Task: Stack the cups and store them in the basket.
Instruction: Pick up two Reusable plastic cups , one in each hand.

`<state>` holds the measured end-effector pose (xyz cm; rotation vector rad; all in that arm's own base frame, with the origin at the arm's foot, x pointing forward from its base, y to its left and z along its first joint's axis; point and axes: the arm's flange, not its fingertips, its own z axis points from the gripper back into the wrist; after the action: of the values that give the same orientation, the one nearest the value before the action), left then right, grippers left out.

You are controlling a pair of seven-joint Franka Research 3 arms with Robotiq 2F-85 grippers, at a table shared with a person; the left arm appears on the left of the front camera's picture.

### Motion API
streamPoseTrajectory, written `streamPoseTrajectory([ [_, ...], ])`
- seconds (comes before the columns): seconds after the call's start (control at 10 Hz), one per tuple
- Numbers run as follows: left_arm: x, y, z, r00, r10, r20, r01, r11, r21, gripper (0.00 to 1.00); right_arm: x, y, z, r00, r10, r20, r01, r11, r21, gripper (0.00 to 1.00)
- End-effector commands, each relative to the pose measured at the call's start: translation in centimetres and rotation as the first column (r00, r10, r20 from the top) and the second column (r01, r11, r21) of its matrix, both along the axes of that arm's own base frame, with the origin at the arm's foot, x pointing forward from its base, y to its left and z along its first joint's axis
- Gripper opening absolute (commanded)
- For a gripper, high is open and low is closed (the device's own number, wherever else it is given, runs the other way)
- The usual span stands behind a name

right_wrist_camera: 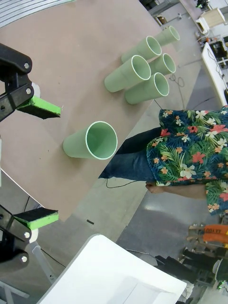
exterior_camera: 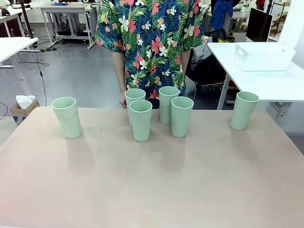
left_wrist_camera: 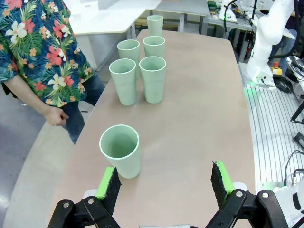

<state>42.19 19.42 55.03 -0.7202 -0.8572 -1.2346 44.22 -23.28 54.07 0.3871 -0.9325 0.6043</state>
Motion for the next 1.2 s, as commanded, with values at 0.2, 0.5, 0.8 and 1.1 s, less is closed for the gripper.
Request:
streamPoseTrajectory([
  [0.2,-0.14,-0.03,0.14,1.000,-0.001,0.004,0.002,1.000,-0.005,1.00,0.16,0.03,-0.13,1.000,0.009,0.024,-0.009,1.000,0.008,1.00],
  [0.5,-0.14,-0.03,0.14,1.000,-0.001,0.004,0.002,1.000,-0.005,1.00,0.16,0.03,-0.13,1.000,0.009,0.024,-0.009,1.000,0.008,1.00],
  [0.8,-0.14,-0.03,0.14,1.000,-0.001,0.004,0.002,1.000,-0.005,1.00,0.16,0.03,-0.13,1.000,0.009,0.024,-0.009,1.000,0.008,1.00],
  [1.1,-0.14,-0.03,0.14,1.000,-0.001,0.004,0.002,1.000,-0.005,1.00,0.16,0.03,-0.13,1.000,0.009,0.024,-0.009,1.000,0.008,1.00],
])
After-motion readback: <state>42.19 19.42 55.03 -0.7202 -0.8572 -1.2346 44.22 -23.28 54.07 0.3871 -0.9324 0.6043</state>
